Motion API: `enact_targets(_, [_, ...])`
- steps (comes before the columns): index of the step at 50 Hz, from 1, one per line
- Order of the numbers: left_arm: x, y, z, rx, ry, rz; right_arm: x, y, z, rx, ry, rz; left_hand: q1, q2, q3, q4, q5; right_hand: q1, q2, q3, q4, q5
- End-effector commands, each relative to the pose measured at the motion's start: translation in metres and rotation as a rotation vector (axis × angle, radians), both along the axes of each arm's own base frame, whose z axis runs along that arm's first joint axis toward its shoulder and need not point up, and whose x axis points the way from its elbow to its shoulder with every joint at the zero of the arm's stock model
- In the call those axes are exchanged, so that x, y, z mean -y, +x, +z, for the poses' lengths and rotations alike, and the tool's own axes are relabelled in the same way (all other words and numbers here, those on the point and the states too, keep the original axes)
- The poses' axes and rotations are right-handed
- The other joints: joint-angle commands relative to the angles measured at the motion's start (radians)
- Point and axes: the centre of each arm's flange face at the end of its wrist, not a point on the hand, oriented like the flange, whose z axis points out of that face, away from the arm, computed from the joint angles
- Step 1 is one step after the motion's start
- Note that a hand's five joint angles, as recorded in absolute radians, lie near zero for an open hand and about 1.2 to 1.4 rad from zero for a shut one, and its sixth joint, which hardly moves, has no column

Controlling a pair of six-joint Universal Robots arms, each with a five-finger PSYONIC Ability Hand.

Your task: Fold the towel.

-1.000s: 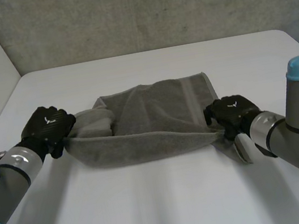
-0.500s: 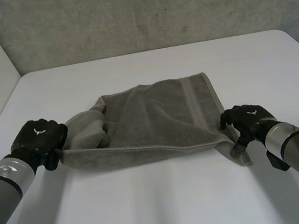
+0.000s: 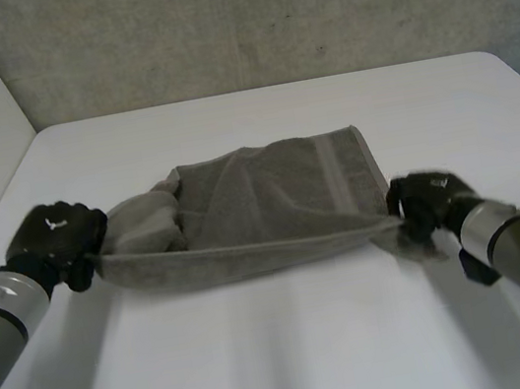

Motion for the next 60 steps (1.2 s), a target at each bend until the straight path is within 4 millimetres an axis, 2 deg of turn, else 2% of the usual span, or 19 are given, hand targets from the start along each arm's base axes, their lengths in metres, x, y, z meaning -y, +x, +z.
enact_targets(1, [0.002, 0.002, 0.053, -0.083, -0.162, 0.023, 0.003, 0.000, 0.106, 0.037, -0.333, 0.017, -0.019, -0.099, -0.141, -0.113, -0.248, 0.058, 0.070, 0.060, 0.059, 0.053])
enact_targets(3, [-0.001, 0.004, 0.094, -0.185, -0.268, 0.057, -0.008, -0.003, 0.167, 0.032, -0.529, 0.022, -0.019, -0.099, -0.141, -0.113, -0.248, 0.058, 0.070, 0.060, 0.059, 0.053])
enact_targets(4, [-0.001, 0.004, 0.095, -0.186, -0.269, 0.057, -0.008, -0.003, 0.167, 0.032, -0.530, 0.022, -0.019, -0.099, -0.141, -0.113, -0.248, 0.058, 0.070, 0.060, 0.059, 0.053])
enact_targets(6, [-0.009, 0.009, 0.138, -0.282, -0.389, 0.092, -0.021, -0.005, 0.212, 0.014, -0.653, 0.036, -0.019, -0.099, -0.141, -0.113, -0.248, 0.058, 0.070, 0.060, 0.059, 0.053])
enact_targets(7, [-0.009, 0.009, 0.139, -0.282, -0.389, 0.092, -0.021, -0.005, 0.212, 0.014, -0.654, 0.036, -0.019, -0.099, -0.141, -0.113, -0.248, 0.058, 0.070, 0.060, 0.059, 0.053])
enact_targets(11, [-0.022, 0.011, 0.177, -0.326, -0.491, 0.101, -0.045, -0.007, 0.262, -0.024, -0.716, 0.098, -0.019, -0.099, -0.141, -0.113, -0.248, 0.058, 0.070, 0.060, 0.059, 0.053])
enact_targets(16, [-0.027, 0.012, 0.186, -0.320, -0.456, 0.109, -0.051, -0.008, 0.280, -0.113, -0.675, 0.160, -0.019, -0.099, -0.141, -0.113, -0.248, 0.058, 0.070, 0.060, 0.059, 0.053])
enact_targets(23, [-0.018, 0.010, 0.163, -0.257, -0.306, 0.120, -0.032, -0.004, 0.273, -0.256, -0.591, 0.208, -0.019, -0.099, -0.141, -0.113, -0.248, 0.058, 0.070, 0.060, 0.059, 0.053])
enact_targets(38, [0.037, -0.008, 0.032, 0.144, 0.061, 0.028, 0.031, 0.027, 0.150, -0.505, -0.244, 0.435, -0.019, -0.099, -0.141, -0.113, -0.248, 0.058, 0.070, 0.060, 0.059, 0.053])
enact_targets(45, [0.075, -0.028, 0.016, 0.157, 0.043, -0.001, 0.054, 0.055, 0.124, -0.544, -0.313, 0.419, -0.019, -0.099, -0.141, -0.113, -0.248, 0.058, 0.070, 0.060, 0.059, 0.053])
enact_targets(47, [0.086, -0.035, 0.025, 0.148, -0.005, 0.000, 0.063, 0.061, 0.129, -0.544, -0.379, 0.392, -0.019, -0.099, -0.141, -0.113, -0.248, 0.058, 0.070, 0.060, 0.059, 0.053])
enact_targets(49, [0.108, -0.044, 0.064, 0.103, -0.155, 0.043, 0.082, 0.069, 0.166, -0.507, -0.607, 0.281, -0.019, -0.099, -0.141, -0.113, -0.248, 0.058, 0.070, 0.060, 0.059, 0.053])
enact_targets(50, [0.108, -0.044, 0.065, 0.103, -0.156, 0.043, 0.082, 0.069, 0.167, -0.507, -0.608, 0.281, -0.019, -0.099, -0.141, -0.113, -0.248, 0.058, 0.070, 0.060, 0.059, 0.053])
enact_targets(52, [0.124, -0.046, 0.129, -0.030, -0.369, 0.149, 0.092, 0.070, 0.234, -0.417, -0.921, 0.113, -0.019, -0.099, -0.141, -0.113, -0.248, 0.058, 0.070, 0.060, 0.059, 0.053])
enact_targets(53, [0.124, -0.046, 0.130, -0.031, -0.370, 0.149, 0.092, 0.070, 0.234, -0.417, -0.922, 0.112, -0.019, -0.099, -0.141, -0.113, -0.248, 0.058, 0.070, 0.060, 0.059, 0.053])
enact_targets(54, [0.126, -0.047, 0.167, -0.139, -0.494, 0.202, 0.089, 0.067, 0.273, -0.333, -1.072, 0.026, -0.019, -0.099, -0.141, -0.113, -0.248, 0.058, 0.070, 0.060, 0.059, 0.053])
enact_targets(55, [0.126, -0.047, 0.167, -0.140, -0.495, 0.202, 0.089, 0.067, 0.273, -0.332, -1.073, 0.025, -0.019, -0.099, -0.141, -0.113, -0.248, 0.058, 0.070, 0.060, 0.059, 0.053])
enact_targets(58, [0.109, -0.037, 0.253, -0.497, -0.763, 0.251, 0.056, 0.044, 0.369, -0.009, -1.365, -0.117, -0.019, -0.099, -0.141, -0.113, -0.248, 0.058, 0.070, 0.060, 0.059, 0.053])
enact_targets(60, [0.102, -0.030, 0.270, -0.587, -0.812, 0.238, 0.047, 0.037, 0.385, 0.078, -1.391, -0.120, -0.019, -0.099, -0.141, -0.113, -0.248, 0.058, 0.070, 0.060, 0.059, 0.053])
